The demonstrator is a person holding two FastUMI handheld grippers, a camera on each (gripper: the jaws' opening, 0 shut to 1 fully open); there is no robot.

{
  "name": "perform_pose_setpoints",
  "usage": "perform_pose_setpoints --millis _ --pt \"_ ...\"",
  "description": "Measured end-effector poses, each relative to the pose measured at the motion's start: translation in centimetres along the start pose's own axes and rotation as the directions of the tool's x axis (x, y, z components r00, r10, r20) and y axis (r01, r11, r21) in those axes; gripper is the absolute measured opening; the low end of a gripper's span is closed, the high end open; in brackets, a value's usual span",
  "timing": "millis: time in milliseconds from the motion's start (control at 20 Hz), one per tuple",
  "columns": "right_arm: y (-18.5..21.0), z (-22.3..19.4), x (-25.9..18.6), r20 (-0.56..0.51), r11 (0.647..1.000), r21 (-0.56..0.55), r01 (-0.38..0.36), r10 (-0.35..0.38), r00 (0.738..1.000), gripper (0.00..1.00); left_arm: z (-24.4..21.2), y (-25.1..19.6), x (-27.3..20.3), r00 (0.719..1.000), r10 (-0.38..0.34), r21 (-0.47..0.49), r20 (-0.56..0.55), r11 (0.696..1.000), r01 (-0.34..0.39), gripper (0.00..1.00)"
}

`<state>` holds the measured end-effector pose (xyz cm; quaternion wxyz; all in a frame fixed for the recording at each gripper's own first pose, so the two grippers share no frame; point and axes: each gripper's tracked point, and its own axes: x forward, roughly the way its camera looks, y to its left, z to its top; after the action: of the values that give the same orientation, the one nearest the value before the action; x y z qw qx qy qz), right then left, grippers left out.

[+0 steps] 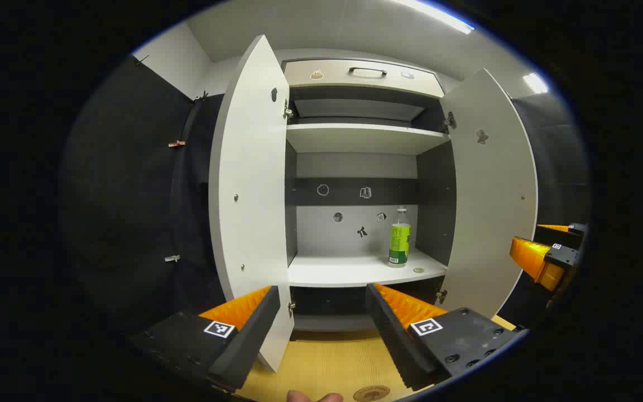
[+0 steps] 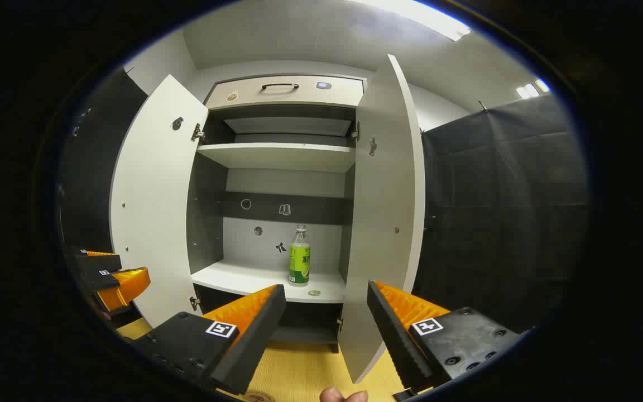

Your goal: Grasp the bottle in the cabinet with the left hand and place it on the coaster, then close the right door with the right hand and the left door with the left hand.

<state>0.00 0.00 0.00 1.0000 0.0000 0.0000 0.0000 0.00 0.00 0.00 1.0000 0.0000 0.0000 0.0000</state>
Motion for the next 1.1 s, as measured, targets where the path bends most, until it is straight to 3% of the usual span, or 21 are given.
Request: perform_pose_setpoints --millis 1100 --pt "-1.1 0.6 -0.7 0.009 1.0 0.004 0.007 -0.007 1.0 0.98 0.7 -1.7 0.6 1.0 -0.019 -0.006 0.012 1.0 0.019 0.98"
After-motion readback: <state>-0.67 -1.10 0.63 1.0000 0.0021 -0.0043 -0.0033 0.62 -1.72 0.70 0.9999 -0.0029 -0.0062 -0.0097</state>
